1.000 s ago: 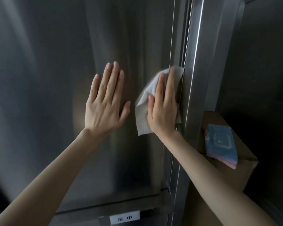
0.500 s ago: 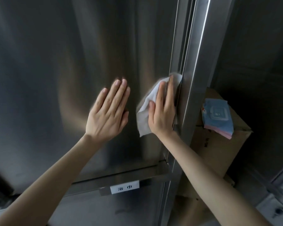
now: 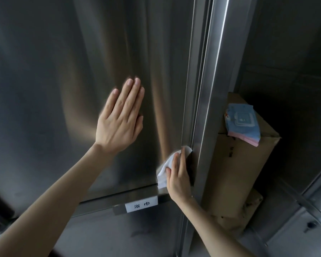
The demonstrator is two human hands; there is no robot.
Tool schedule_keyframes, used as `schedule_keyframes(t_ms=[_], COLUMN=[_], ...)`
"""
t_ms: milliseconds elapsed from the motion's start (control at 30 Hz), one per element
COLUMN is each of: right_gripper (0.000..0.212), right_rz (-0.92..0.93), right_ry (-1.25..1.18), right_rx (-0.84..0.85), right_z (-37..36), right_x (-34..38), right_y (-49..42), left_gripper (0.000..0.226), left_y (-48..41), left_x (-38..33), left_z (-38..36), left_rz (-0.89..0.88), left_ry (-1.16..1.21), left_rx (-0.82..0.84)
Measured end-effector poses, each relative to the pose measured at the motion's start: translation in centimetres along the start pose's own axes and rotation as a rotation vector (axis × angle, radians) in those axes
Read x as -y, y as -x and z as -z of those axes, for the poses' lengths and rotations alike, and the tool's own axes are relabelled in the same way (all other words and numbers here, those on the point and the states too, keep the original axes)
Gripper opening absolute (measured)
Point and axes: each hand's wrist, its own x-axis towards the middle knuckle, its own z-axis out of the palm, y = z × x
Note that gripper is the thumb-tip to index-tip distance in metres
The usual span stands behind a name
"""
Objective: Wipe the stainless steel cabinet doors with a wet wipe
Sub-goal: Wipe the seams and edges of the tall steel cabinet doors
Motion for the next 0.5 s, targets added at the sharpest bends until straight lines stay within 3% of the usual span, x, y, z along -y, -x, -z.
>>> schedule_keyframes(t_ms=[200, 300, 433, 500], right_gripper=[0.054, 0.073, 0.050, 0.064], right_rz=[-0.129, -0.171, -0.173, -0.190], right_ry=[-0.004, 0.018, 0.163, 0.182], right_rx=[0.105, 0.150, 0.155, 0.178], right_z=[0.8, 0.9, 1.5, 1.6], right_x=[2.1, 2.6, 2.1, 2.2], right_y=[3.0, 3.8, 3.7, 3.5], left_gripper=[0.061, 0.062, 0.062, 0.061], left_y=[0.0, 0.1, 0.1, 0.0], left_x=[0.0, 0.0, 0.1, 0.1], left_z=[0.0, -0.1, 0.0, 0.0], left_rz=[0.004, -0.006, -0.008, -0.012], left_ry=[0.001, -0.008, 0.013, 0.014], left_rx=[-0.003, 0.004, 0.006, 0.007])
